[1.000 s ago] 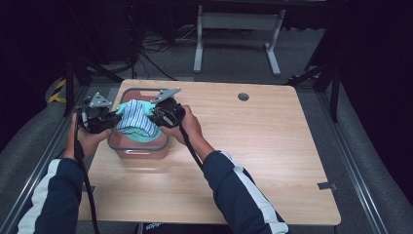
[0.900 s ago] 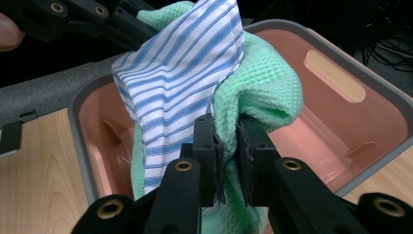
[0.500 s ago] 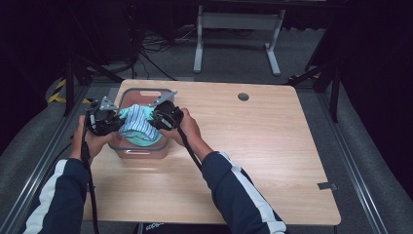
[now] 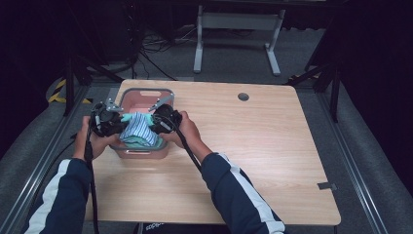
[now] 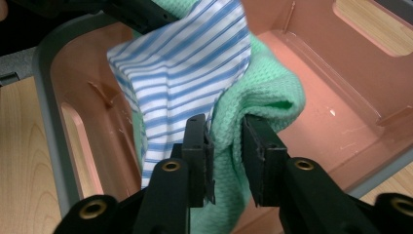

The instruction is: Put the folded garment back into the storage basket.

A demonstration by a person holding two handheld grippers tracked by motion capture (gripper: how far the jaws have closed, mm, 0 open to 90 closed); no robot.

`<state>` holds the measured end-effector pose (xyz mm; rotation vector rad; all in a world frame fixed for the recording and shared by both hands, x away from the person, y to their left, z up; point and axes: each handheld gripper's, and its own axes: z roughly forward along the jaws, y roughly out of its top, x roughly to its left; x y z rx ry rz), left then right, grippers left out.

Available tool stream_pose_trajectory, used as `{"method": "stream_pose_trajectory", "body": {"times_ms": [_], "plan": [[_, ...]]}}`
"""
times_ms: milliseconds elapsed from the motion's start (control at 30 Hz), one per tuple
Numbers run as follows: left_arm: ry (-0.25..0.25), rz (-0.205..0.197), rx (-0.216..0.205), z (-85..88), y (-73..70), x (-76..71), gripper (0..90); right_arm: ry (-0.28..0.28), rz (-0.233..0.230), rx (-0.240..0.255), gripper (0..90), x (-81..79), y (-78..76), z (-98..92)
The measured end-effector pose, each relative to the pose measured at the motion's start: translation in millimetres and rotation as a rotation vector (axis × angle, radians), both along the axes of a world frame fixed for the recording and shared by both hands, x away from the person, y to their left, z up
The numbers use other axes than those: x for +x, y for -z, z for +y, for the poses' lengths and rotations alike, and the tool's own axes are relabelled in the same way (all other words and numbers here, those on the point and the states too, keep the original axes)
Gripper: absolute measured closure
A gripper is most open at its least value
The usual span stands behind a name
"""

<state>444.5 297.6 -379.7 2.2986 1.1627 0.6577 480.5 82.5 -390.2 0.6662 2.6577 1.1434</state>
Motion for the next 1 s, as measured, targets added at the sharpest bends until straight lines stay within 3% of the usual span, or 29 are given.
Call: {"method": "stream_pose_trajectory", "body": {"times_ms": [133, 333, 367, 567, 833, 1000], "plan": [[0.006, 0.004, 0.009, -1.4, -0.8, -1.4, 68.8, 0.002, 0.005, -0.003, 70.0, -1.0, 1.2, -1.1], [0.029, -0.007, -0.013, -5.2, -3.3, -5.5, 64.9, 0.006, -0.001, -0.012, 68.1, -1.4, 1.5, -4.8], [0.038, -0.015, -0.031, -6.5, -5.3, -8.6, 63.6, 0.011, -0.002, -0.015, 66.7, -2.7, 0.8, -6.8], [0.058, -0.059, -0.041, -11.0, -10.5, -20.4, 57.2, 0.011, -0.016, -0.007, 60.6, -6.3, -4.0, -15.3], [0.089, -0.103, -0.076, -24.2, -19.6, -40.9, 49.2, 0.000, -0.090, -0.020, 57.4, -19.7, -18.7, -29.8], [0.121, -0.117, -0.084, -34.1, -22.6, -50.9, 46.0, 0.000, -0.106, -0.038, 54.3, -26.6, -24.6, -41.4]]}}
